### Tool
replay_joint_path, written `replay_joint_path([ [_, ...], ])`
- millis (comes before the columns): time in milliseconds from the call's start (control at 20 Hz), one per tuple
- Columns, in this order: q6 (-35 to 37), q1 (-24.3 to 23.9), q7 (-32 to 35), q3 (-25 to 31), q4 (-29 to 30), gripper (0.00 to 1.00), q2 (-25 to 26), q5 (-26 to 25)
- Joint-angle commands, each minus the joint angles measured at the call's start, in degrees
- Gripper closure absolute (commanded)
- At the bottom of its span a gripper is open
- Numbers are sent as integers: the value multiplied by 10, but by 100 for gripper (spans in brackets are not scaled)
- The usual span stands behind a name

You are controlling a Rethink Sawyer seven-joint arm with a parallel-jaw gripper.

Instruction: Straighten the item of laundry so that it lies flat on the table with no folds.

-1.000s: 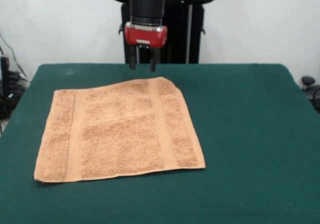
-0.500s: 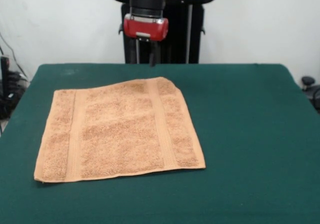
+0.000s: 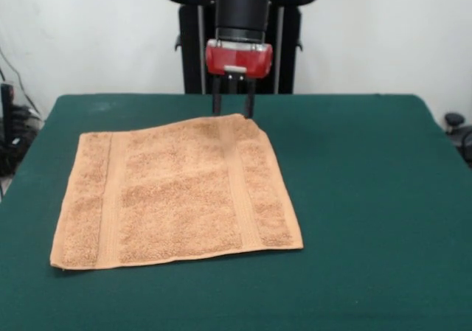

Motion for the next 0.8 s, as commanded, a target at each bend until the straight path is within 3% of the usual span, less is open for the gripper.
replay_joint_path([
  [50,-112,66,36,-57,-88,0,93,145],
  [150,-117,78,31,-70,-96,0,100,178],
  [450,5,55,17,-52,-128,0,51,167],
  [650,14,29,22,-35,-161,0,98,167],
  [800,-23,17,27,-37,-194,0,155,181],
])
